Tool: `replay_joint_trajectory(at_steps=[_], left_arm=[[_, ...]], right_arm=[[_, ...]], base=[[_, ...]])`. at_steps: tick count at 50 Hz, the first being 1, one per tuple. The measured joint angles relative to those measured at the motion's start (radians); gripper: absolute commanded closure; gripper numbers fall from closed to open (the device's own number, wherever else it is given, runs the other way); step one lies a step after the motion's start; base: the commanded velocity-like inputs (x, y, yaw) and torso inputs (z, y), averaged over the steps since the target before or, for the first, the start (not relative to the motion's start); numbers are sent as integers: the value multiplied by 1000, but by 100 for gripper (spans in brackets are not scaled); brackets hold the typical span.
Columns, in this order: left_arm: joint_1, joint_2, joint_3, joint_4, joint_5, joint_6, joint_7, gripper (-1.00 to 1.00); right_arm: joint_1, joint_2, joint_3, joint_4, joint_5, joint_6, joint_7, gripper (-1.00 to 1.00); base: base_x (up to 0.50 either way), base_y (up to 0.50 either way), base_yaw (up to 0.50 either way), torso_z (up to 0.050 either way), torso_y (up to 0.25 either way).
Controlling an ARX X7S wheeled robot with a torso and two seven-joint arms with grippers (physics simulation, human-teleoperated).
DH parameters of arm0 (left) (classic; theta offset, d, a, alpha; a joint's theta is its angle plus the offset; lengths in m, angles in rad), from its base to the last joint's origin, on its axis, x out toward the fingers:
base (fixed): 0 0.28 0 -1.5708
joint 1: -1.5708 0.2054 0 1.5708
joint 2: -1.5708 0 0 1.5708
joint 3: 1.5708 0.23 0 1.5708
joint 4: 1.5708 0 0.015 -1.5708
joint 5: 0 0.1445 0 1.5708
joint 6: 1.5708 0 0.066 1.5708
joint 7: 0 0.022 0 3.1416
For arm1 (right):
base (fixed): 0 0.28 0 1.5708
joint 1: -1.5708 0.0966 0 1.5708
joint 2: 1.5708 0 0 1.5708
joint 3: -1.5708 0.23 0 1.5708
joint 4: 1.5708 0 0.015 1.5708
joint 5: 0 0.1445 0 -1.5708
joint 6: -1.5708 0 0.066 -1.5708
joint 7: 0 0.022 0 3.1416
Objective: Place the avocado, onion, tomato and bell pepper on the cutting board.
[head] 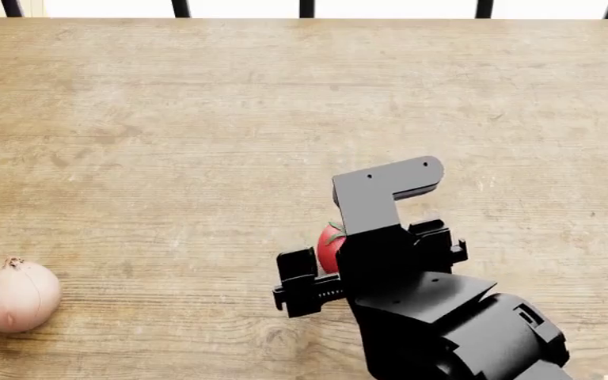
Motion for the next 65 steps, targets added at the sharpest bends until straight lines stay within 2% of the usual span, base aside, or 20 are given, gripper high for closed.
replay_joint_trajectory(at_steps=[7,8,25,40,51,65], left_arm=[[-2,-4,0,2,-9,4,-4,-100],[-2,-5,0,2,-10,4,-5,-100],[2,-6,6,6,-15,8,-14,-100],[12,-33,63,17,-134,15,-91,-100],[123,-59,77,10,-215,58,-138,-100],[289,-53,45,19,-223,123,-152,-100]], right_arm=[[-6,-3,-3,6,-1,-3,-7,-100],[-7,-3,-3,6,-1,-3,-8,100],[-11,34,26,-66,62,2,18,100],[100,259,171,-599,294,76,293,100],[94,367,244,-809,374,54,396,100],[30,431,274,-888,390,10,417,100]], base=[[0,0,0,0,0],[0,0,0,0,0],[0,0,0,0,0],[0,0,0,0,0],[0,0,0,0,0],[0,0,0,0,0]])
